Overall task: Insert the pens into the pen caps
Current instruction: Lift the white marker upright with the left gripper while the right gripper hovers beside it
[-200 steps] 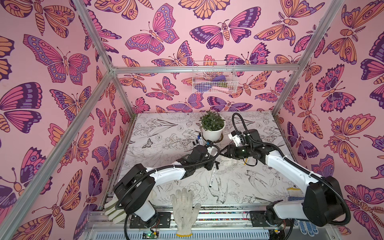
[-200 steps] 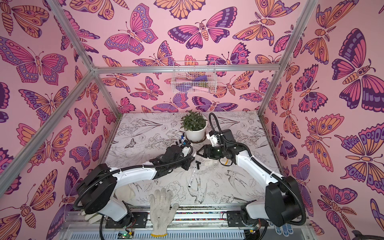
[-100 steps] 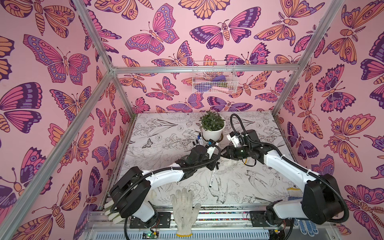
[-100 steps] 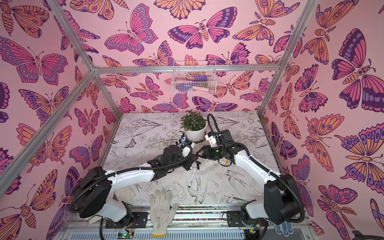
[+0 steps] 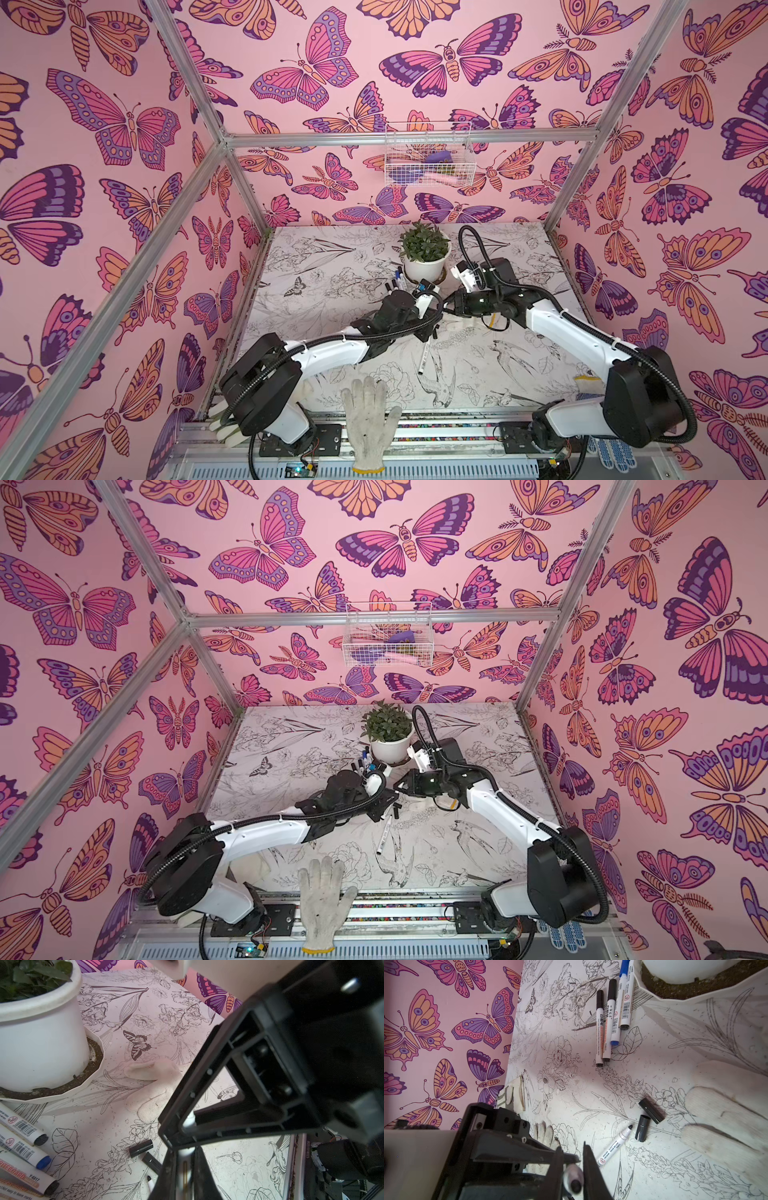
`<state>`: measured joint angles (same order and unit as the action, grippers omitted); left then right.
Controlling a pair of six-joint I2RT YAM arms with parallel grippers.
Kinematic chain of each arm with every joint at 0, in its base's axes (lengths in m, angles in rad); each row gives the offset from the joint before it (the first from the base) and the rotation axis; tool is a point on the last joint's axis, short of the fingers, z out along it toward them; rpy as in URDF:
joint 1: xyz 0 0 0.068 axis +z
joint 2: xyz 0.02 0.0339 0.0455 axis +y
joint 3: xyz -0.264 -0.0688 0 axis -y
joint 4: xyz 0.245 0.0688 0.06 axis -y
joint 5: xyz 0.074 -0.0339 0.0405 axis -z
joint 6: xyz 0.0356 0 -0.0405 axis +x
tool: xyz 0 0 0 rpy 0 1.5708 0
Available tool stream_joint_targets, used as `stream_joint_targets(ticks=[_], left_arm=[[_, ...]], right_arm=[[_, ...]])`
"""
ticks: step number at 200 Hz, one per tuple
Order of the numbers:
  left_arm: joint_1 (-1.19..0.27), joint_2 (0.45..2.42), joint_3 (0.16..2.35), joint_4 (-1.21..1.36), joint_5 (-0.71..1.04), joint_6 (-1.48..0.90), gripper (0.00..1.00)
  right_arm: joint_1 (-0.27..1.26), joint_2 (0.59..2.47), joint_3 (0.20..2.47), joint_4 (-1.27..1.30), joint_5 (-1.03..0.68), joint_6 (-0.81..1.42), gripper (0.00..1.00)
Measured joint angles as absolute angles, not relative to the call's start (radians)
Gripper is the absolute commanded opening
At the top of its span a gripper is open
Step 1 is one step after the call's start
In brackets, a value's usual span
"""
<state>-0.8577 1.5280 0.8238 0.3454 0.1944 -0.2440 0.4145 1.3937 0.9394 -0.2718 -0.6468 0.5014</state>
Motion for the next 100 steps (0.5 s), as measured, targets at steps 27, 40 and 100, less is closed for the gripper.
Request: stream_joint_targets(ticks=[27,40,100], left_arm=[[-0.858,1.528,0.824,0.347,0.192,-0.244,0.10],[-0.858,1.528,0.824,0.349,0.191,-0.245,0.20],[-0.858,1.542,0.819,0.359,0.190,-0.235,0.34]], right_arm=[[0.414,1.394,0.940,-0.270,-0.647,0.502,0.05],[0.414,1.394,0.940,-0.268,-0.647,0.503,0.03],[0.400,1.393,0.940,-0.262,-0.665,0.522,0.00]])
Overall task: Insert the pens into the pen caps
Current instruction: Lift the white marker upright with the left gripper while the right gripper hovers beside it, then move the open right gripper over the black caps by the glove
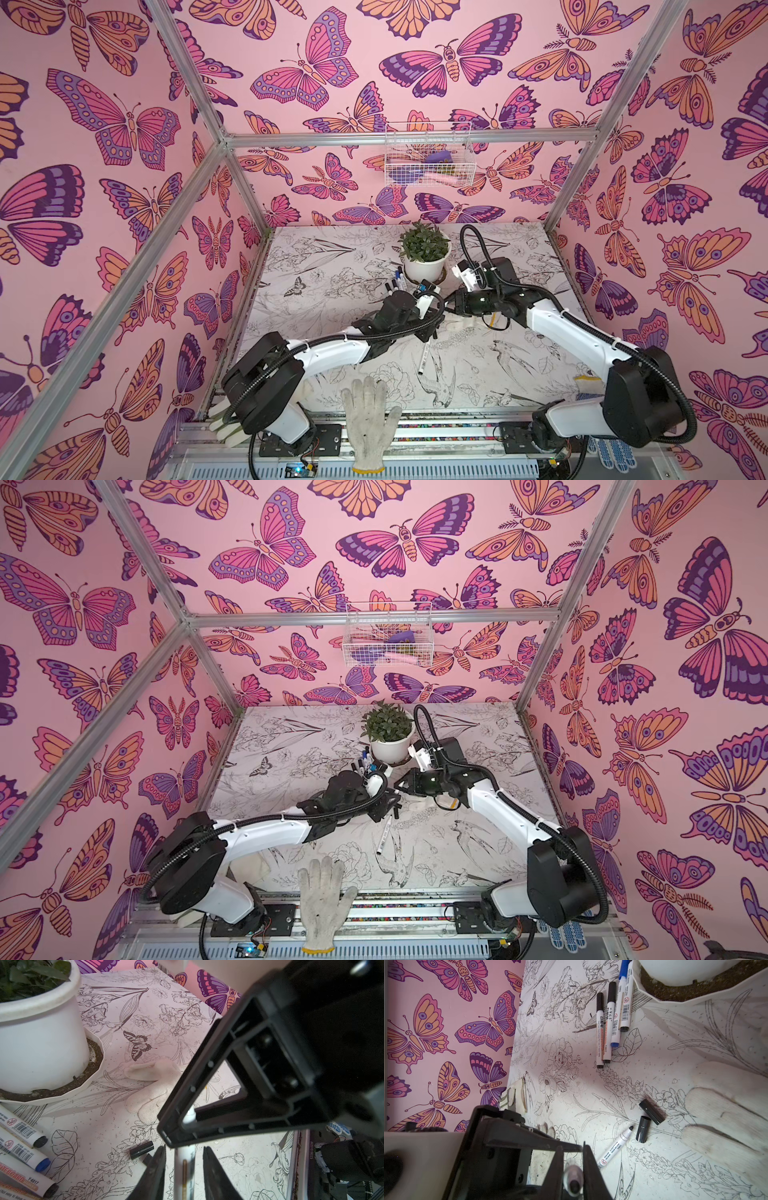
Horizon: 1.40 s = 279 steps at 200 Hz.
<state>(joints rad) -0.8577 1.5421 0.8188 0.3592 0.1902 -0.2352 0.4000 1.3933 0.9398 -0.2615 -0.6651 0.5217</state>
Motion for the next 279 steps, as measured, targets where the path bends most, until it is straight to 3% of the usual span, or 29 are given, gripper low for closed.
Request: stream_joint_targets(ticks=[74,100,115,134,139,149,160,186,235,279], left_arm=[[-0.858,1.568,0.805,0.335,0.208,-0.208,0.28],[-0.858,1.577,0.806,0.319,0.221,-0.198,0.18],[-0.858,1.579,0.809,0.314,0.224,-0.199,0.00],[-0.858,1.579,0.812,0.311,0.221,-0.200,0.00],[-0.859,1.579,0.812,0.311,0.221,-0.200,0.00],[-0.859,1.579,0.812,0.311,0.220,-0.203,0.00],[-0.859,1.579,0.812,0.313,0.215,-0.210,0.00],[-0.837,1.569,0.800,0.325,0.139,-0.273,0.00],[-0.771,1.493,0.714,0.332,-0.080,-0.388,0.00],[-0.770,1.459,0.696,0.334,-0.176,-0.432,0.00]], right_arm=[[0.364,1.393,0.940,-0.227,-0.704,0.554,0.00],[0.364,1.393,0.940,-0.224,-0.715,0.554,0.00],[0.364,1.393,0.940,-0.226,-0.715,0.552,0.00],[0.362,1.392,0.940,-0.229,-0.715,0.548,0.00],[0.362,1.391,0.940,-0.230,-0.715,0.546,0.04],[0.362,1.390,0.940,-0.234,-0.712,0.546,0.25],[0.362,1.388,0.942,-0.239,-0.704,0.545,0.37],[0.362,1.378,0.943,-0.264,-0.648,0.530,0.49],[0.385,1.357,0.942,-0.325,-0.529,0.490,0.47],[0.545,1.550,1.051,-0.516,-0.419,0.382,0.42]])
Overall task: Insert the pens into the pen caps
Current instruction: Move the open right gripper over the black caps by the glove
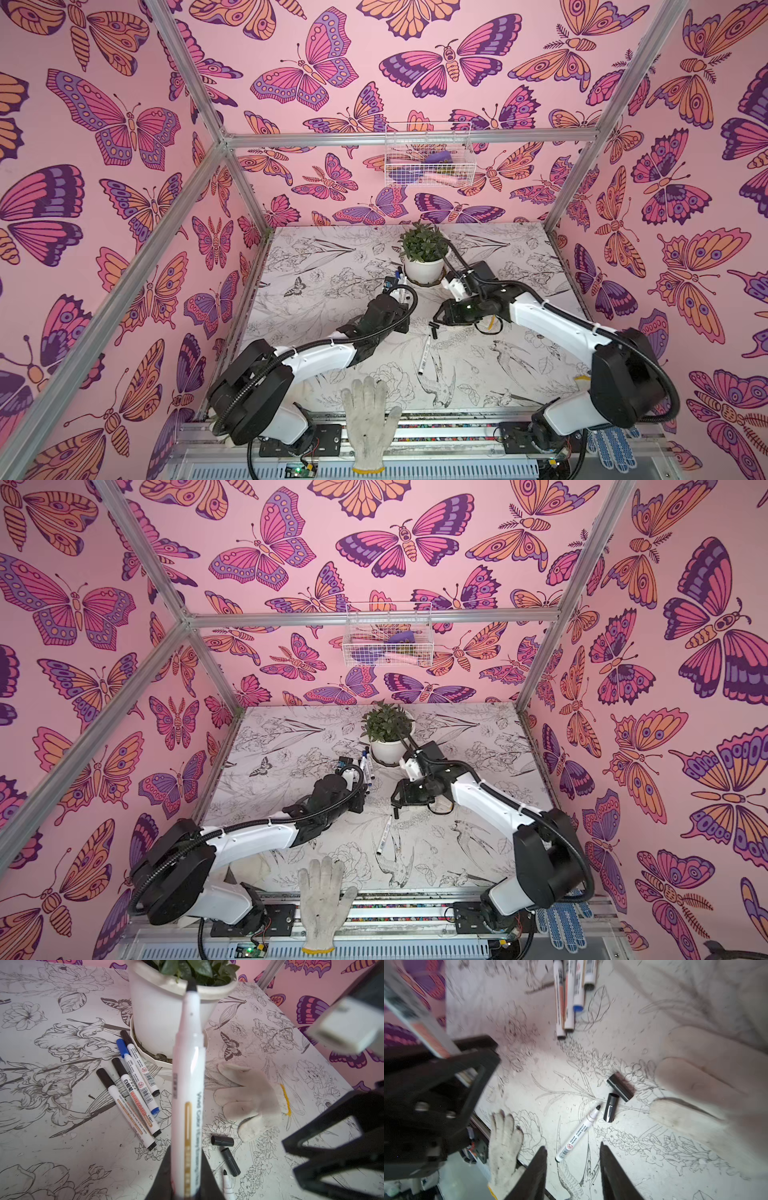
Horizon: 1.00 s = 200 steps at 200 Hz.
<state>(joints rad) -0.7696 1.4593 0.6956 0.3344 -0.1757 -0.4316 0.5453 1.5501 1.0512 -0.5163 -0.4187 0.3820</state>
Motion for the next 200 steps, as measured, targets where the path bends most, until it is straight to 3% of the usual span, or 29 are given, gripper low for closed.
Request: stream_joint_targets(ticks=[68,200], left_arm=[[-0.765,1.454,0.683,0.336,-0.205,-0.440,0.00],[-0.757,1.432,0.656,0.340,-0.207,-0.440,0.00]], right_arm=[[0.636,1.753,1.131,-0.672,-0.294,0.318,0.37],[0.670,1.845,1.183,-0.687,-0.112,0.317,0.34]])
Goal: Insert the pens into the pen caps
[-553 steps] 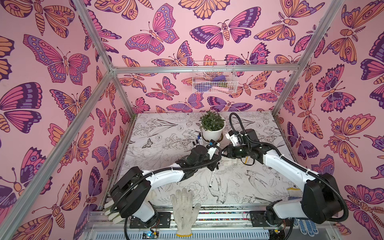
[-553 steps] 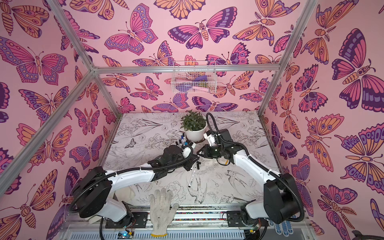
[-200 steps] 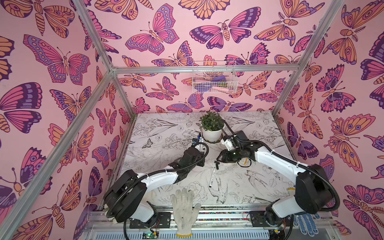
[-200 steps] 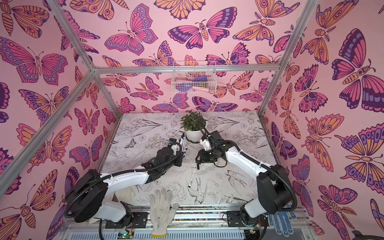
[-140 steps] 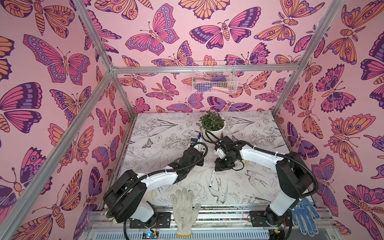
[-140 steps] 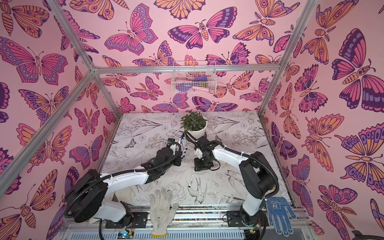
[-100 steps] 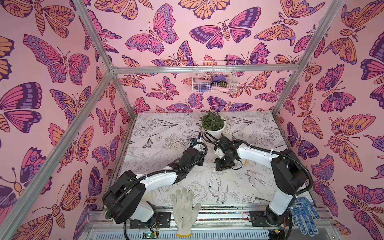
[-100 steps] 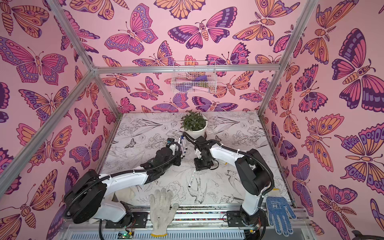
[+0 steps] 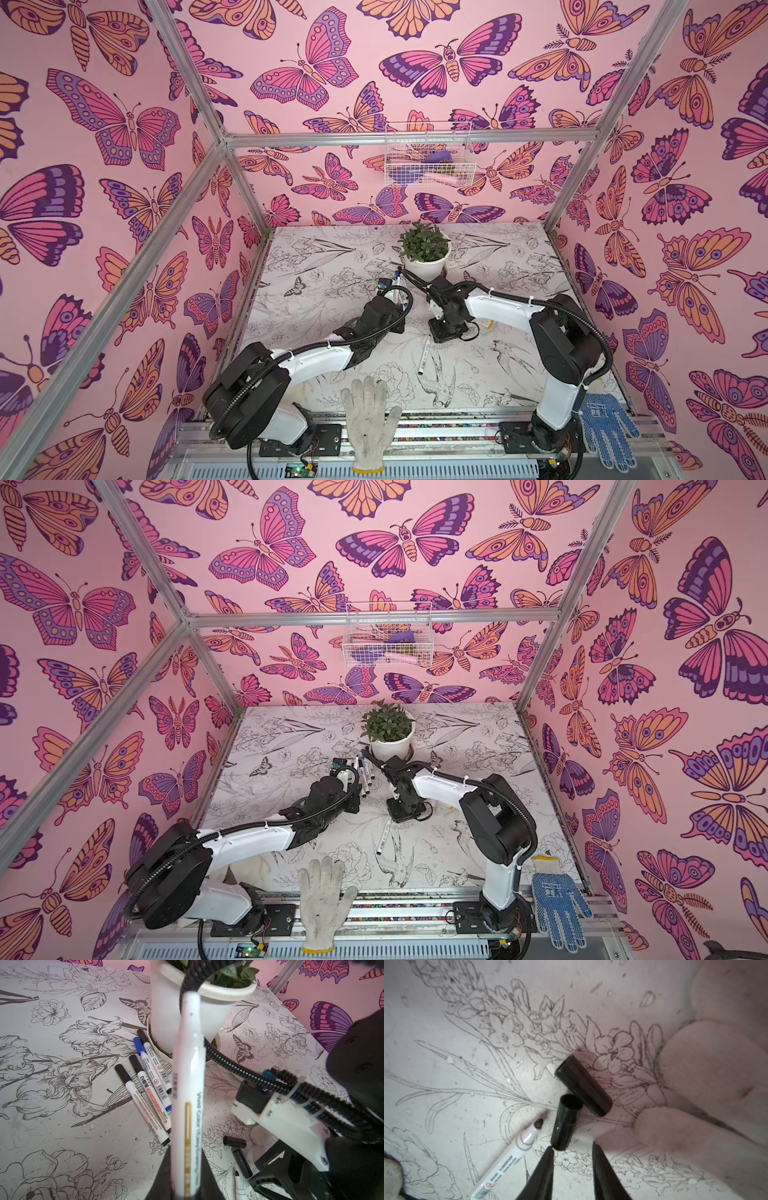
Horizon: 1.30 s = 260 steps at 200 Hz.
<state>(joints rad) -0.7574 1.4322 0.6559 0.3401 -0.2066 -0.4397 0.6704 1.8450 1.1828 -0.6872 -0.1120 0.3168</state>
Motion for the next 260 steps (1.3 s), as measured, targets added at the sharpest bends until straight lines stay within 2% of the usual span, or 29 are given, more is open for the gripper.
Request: stream_joint_targets(ticks=[78,154,202,260], left_arm=[[-0.757,1.428,0.656,0.341,-0.205,-0.439,0.00],[-0.757,1.428,0.656,0.341,-0.203,-0.439,0.00],[-0.757,1.428,0.656,0.341,-0.203,-0.439,0.00],[-0.757,1.428,0.656,0.341,-0.201,-0.439,0.00]], right_arm=[[0.672,1.846,1.183,-0.685,-0.078,0.317,0.34],[0.643,1.809,1.151,-0.675,0.093,0.370,0.34],[0.596,1.654,1.044,-0.561,-0.019,0.384,0.35],[0.649,1.702,1.071,-0.530,-0.123,0.340,0.33]])
